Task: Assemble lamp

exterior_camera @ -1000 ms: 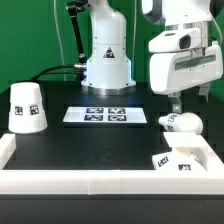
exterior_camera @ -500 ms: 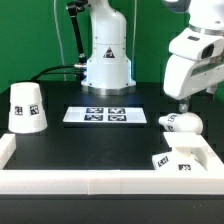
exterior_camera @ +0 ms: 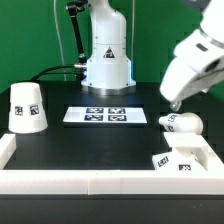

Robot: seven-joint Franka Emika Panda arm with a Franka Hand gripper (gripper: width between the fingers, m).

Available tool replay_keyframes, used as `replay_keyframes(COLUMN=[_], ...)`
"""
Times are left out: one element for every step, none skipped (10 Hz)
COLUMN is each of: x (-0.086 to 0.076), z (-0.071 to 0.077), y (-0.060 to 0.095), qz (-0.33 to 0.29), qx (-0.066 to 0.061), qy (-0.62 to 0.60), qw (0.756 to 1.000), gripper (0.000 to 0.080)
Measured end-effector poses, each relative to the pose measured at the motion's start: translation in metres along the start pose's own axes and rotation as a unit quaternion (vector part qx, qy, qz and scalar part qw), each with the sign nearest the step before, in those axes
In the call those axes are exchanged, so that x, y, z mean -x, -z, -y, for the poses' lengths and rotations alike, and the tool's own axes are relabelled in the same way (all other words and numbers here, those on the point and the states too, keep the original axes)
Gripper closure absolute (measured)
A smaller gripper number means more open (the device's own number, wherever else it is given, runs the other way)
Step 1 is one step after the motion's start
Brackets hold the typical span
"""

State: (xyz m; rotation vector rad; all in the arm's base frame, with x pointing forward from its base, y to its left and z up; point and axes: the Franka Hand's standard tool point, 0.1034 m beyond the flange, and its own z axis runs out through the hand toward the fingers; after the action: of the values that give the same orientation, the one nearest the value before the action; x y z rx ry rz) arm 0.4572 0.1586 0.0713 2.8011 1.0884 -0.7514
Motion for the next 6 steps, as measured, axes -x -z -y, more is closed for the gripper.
replay_keyframes(x=[0.002, 0.003, 0.006, 0.009, 0.014, 0.013], z=[-0.001, -0.001, -0.003, -0.007, -0.011, -0.011], y=[-0.001, -0.002, -0.008, -0.014, -0.016, -0.016], qz=[0.0, 0.001, 0.004, 0.007, 0.018, 0.018], qx=[-0.001, 0.0, 0.003, 0.005, 0.002, 0.002], qy=[-0.001, -0.017, -0.043, -0.043, -0.046, -0.047], qw=[1.0, 1.0, 0.999, 0.999, 0.999, 0.999], gripper=[0.01, 0.01, 0.01, 0.01, 0.01, 0.01])
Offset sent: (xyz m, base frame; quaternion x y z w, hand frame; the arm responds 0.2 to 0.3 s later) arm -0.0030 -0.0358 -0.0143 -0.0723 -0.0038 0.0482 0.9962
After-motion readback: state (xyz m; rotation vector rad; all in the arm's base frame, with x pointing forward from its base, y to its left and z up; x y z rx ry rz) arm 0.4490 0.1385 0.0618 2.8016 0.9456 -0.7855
